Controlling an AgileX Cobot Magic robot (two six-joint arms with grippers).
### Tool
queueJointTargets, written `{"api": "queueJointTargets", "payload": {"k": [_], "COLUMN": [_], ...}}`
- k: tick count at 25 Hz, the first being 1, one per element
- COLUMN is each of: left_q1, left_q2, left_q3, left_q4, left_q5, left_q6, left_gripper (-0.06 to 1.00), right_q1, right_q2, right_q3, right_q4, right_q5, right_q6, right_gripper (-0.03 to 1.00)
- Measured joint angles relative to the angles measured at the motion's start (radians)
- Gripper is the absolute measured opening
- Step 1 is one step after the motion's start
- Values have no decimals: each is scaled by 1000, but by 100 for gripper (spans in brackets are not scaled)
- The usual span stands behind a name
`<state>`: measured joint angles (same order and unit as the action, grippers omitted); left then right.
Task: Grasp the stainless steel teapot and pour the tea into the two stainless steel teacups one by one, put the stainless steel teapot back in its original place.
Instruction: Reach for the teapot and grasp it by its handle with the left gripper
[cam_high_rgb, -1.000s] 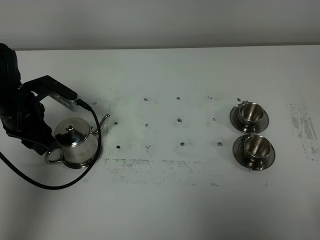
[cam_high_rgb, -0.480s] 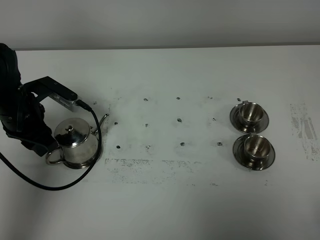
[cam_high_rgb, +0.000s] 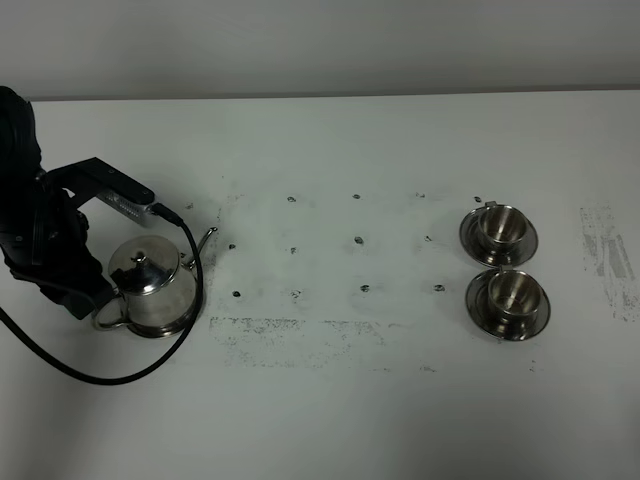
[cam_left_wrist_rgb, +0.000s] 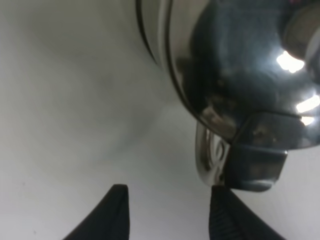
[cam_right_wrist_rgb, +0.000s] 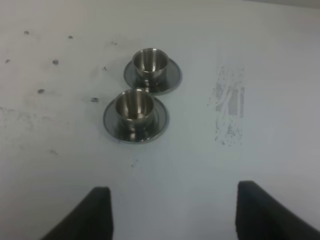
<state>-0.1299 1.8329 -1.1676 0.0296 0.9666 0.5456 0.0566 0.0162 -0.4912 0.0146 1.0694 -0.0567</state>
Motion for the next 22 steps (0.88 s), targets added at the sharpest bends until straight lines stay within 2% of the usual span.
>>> {"api": "queueJointTargets", "payload": {"k": [7, 12, 17, 22], "left_q1": [-1, -53, -104, -129], "left_q2": [-90, -166, -197, -200], "left_q3": [0, 0, 0, 0], "left_q4": [-21, -30, -101, -122], "left_q5": [6, -2, -46, -13], "left_q6": [0, -2, -25, -31], "left_gripper": [36, 36, 36, 38], "right_q1": [0, 0, 0, 0], "right_q2": [0, 0, 0, 0], "right_q3": [0, 0, 0, 0], "right_q4": [0, 0, 0, 0], "right_q5": [0, 0, 0, 0], "right_q6": [0, 0, 0, 0], "right_gripper": [51, 51, 51, 51]}}
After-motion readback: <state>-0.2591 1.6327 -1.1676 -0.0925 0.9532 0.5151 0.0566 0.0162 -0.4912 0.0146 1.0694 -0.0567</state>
